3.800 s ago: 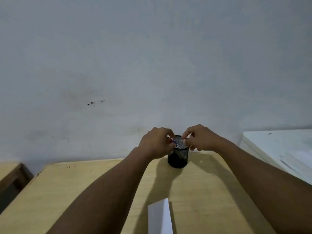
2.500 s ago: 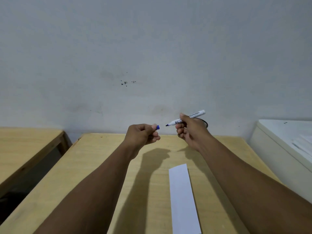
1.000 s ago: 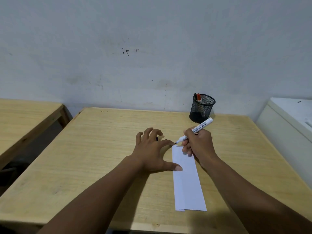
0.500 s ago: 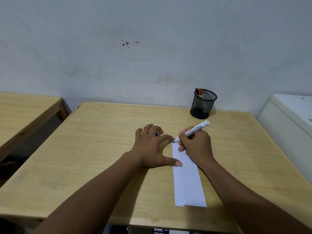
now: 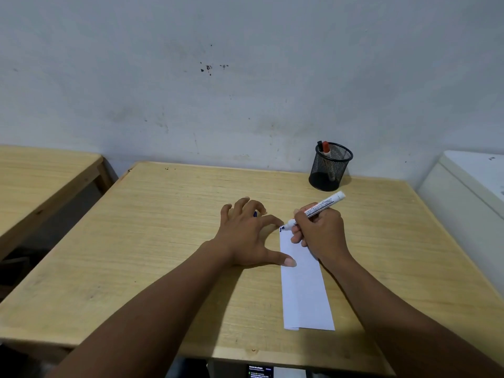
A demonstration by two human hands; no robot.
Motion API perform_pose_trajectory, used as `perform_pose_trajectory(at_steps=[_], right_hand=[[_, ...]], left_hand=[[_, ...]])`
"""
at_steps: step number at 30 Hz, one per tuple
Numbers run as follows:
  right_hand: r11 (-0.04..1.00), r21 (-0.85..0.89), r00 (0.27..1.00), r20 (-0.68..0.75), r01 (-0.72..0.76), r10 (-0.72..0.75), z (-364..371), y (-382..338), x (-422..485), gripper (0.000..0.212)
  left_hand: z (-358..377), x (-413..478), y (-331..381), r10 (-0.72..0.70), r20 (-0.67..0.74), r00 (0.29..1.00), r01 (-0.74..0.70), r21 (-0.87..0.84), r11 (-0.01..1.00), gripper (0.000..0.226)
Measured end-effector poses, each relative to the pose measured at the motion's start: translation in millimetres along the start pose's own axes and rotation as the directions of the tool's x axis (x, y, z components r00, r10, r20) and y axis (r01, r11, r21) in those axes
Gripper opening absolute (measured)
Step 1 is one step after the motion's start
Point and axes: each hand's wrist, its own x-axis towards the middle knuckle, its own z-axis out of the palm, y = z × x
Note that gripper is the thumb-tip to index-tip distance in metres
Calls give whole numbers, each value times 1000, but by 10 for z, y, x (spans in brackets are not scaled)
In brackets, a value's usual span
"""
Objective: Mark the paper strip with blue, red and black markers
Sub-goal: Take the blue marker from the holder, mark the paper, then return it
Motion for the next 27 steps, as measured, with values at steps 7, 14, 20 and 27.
perform_pose_trajectory(at_steps=[7, 14, 20, 27], right_hand=[[920, 329, 967, -62, -213, 246, -74, -125, 93, 21], [890, 353, 955, 37, -289, 295, -121, -289, 275, 16], [915, 340, 975, 110, -218, 192, -242, -709, 548, 18], [892, 387, 965, 203, -234, 165, -303, -1078, 714, 20]], left_hand=[[-15, 1, -18, 0, -26, 1000, -1, -38, 999, 93], [-224, 86, -198, -111, -129, 985, 98, -102, 990, 60], [-288, 185, -312, -168, -61, 984, 147, -257, 955, 13], [-672, 459, -53, -368, -40, 929, 96, -934, 344, 11]])
